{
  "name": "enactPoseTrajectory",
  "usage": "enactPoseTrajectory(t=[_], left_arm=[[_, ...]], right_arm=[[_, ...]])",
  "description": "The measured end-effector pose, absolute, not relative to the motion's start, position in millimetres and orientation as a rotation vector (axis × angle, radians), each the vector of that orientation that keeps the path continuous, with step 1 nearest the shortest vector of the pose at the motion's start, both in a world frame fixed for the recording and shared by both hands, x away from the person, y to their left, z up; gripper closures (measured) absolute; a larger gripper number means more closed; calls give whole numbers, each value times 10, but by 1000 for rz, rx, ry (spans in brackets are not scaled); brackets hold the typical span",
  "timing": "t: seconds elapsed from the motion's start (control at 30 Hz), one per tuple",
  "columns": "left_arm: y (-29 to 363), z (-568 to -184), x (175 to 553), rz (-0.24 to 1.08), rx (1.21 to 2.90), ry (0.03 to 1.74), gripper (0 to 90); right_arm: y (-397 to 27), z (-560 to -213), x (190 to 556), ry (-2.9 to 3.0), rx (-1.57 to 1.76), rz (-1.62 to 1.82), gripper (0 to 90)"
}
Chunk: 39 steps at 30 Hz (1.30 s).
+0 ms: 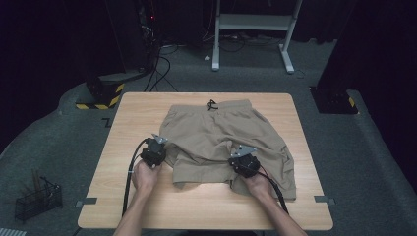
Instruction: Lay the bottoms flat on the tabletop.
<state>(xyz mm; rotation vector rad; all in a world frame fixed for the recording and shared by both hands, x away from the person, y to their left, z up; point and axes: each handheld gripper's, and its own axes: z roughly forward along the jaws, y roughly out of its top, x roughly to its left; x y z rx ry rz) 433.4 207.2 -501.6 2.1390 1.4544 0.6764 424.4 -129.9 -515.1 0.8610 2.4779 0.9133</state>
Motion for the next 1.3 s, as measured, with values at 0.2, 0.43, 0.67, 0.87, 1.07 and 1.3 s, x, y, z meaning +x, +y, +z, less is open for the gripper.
enactPoseTrajectory(t=[0.2,0.43,0.67,0.87,1.07,1.3], left_arm=[[2112,-5041,4299,611,2075,1451,668],[2054,-4955,4019,547,2025,1389,471],[1948,-5043,3895,460,2070,1362,463],[1840,-5105,3959,509,2099,1368,534],[1866,-5076,3993,527,2160,1334,830],[2153,-5043,3968,546,2158,1393,863]], right_arm=[[-1282,-5146,4247,2473,890,913,829],[-1234,-5084,4147,2484,849,977,753],[-1232,-5133,4122,2510,845,974,753],[-1244,-5160,4132,2521,839,979,765],[-1257,-5158,4135,2522,837,973,801],[-1323,-5159,4136,2516,844,971,837]])
